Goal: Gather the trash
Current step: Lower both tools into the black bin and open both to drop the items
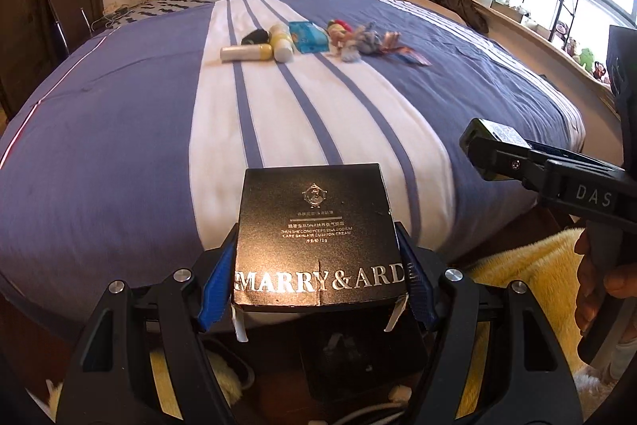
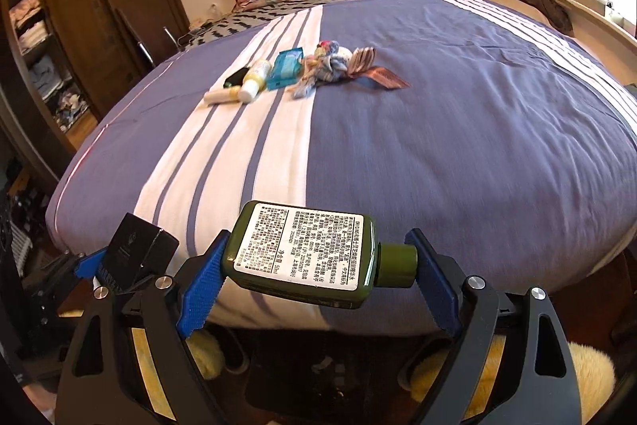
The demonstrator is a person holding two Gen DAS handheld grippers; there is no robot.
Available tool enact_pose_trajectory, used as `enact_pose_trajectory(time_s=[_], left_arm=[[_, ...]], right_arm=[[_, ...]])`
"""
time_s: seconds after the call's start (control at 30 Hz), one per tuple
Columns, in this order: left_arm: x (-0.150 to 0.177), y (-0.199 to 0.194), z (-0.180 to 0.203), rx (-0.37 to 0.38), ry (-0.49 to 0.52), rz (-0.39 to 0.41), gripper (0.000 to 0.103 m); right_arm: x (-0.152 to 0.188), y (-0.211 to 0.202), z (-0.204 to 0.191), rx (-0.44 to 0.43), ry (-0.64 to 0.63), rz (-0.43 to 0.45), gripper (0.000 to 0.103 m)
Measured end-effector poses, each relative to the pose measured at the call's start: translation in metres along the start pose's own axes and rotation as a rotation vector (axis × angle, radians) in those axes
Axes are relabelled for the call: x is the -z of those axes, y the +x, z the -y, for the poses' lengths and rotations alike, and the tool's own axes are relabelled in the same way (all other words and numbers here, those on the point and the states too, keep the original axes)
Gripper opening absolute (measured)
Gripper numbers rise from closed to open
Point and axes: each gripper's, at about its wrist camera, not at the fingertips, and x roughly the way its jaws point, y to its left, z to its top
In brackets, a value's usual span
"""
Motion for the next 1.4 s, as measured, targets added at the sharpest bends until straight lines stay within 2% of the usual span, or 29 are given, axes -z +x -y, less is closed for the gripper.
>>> enact_pose_trajectory(time_s=[0.13,0.3,0.6,0.8,1.1,1.17,1.23,1.27,1.4], left_arm=[[0.024,-0.003,0.006,0.005,-0.003,-0.026,0.069],[0.058,0.010,0.009,0.023,-0.026,-0.102,0.069],[0.106,0.066,0.006,0.046,-0.063,-0.299,0.069],[0.121,0.093,0.007,0.051,-0.068,-0.375,0.069],[0.134,0.105,0.005,0.057,-0.063,-0.432,0.069],[0.135,0.109,0.002,0.062,-0.070,-0.441,0.073],[0.135,0.111,-0.001,0.058,-0.075,-0.440,0.084],[0.135,0.111,-0.001,0.057,-0.077,-0.439,0.085],[0.131,0.108,-0.003,0.048,-0.080,-0.430,0.088]], right_arm=[[0.023,0.001,-0.001,0.024,-0.024,-0.027,0.087],[0.051,0.015,0.002,0.044,-0.045,-0.093,0.087],[0.094,0.057,0.001,0.047,-0.063,-0.243,0.087],[0.110,0.087,0.004,0.038,-0.052,-0.331,0.087],[0.116,0.108,0.007,0.025,-0.034,-0.392,0.087],[0.120,0.108,0.004,0.026,-0.035,-0.397,0.087],[0.119,0.110,0.004,0.028,-0.032,-0.399,0.092],[0.119,0.110,0.004,0.031,-0.033,-0.397,0.095],[0.115,0.107,0.008,0.040,-0.022,-0.382,0.095]])
